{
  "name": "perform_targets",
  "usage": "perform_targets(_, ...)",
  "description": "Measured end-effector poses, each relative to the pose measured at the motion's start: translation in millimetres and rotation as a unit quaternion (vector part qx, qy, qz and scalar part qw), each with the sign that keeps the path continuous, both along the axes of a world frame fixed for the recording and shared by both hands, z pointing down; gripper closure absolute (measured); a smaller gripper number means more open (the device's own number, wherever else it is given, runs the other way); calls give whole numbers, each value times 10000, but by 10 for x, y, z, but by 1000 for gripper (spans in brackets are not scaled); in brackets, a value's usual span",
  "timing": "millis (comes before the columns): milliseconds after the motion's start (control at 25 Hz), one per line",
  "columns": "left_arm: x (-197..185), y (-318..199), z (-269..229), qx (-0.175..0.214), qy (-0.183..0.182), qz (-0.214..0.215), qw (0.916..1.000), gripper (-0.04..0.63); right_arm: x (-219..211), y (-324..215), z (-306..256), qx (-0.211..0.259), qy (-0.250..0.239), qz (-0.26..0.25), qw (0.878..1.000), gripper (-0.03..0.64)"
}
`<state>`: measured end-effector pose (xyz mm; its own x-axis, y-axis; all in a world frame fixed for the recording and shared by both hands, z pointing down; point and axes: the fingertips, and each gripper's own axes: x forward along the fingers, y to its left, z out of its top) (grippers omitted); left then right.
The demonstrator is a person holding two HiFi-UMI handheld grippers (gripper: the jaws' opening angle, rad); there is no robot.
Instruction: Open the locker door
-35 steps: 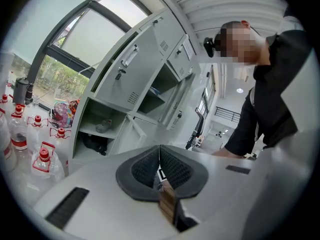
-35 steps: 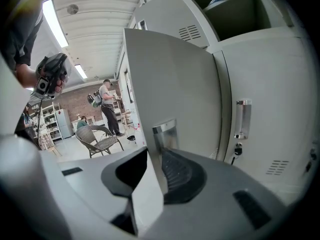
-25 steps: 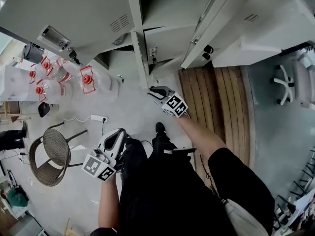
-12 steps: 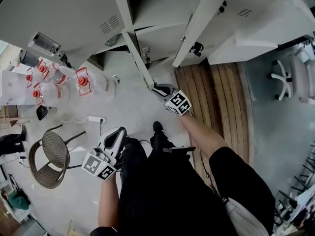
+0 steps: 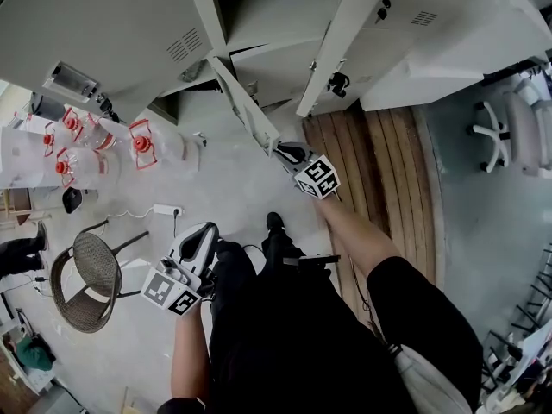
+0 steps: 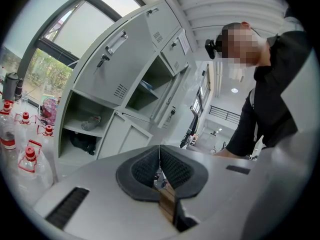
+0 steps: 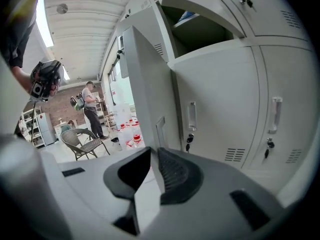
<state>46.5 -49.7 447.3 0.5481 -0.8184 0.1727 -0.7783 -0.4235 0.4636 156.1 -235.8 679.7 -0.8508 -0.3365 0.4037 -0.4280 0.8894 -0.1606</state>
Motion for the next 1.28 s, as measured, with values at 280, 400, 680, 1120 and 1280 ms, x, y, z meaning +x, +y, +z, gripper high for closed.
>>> perform_targets(280, 38, -1, 10, -30, -8, 20, 10000, 578, 220, -213, 5, 62, 156, 241, 9996, 557)
perform_targets(400, 41, -14, -2, -19, -21, 40, 10000, 578, 235, -232, 7, 84, 220, 191, 9995, 557)
perform_targets(680, -2, -8, -26, 10, -54, 41, 10000, 578, 232, -226, -3, 29, 164, 323, 9993, 557)
perform_targets(1120, -60, -46, -220, 296, 44, 8, 9996, 578, 165, 23, -372, 60, 9, 395, 9992, 563)
perform_targets(1280, -130, -124, -420, 536, 96, -4, 9985, 578, 110, 290, -771, 210, -178, 214, 9994, 563)
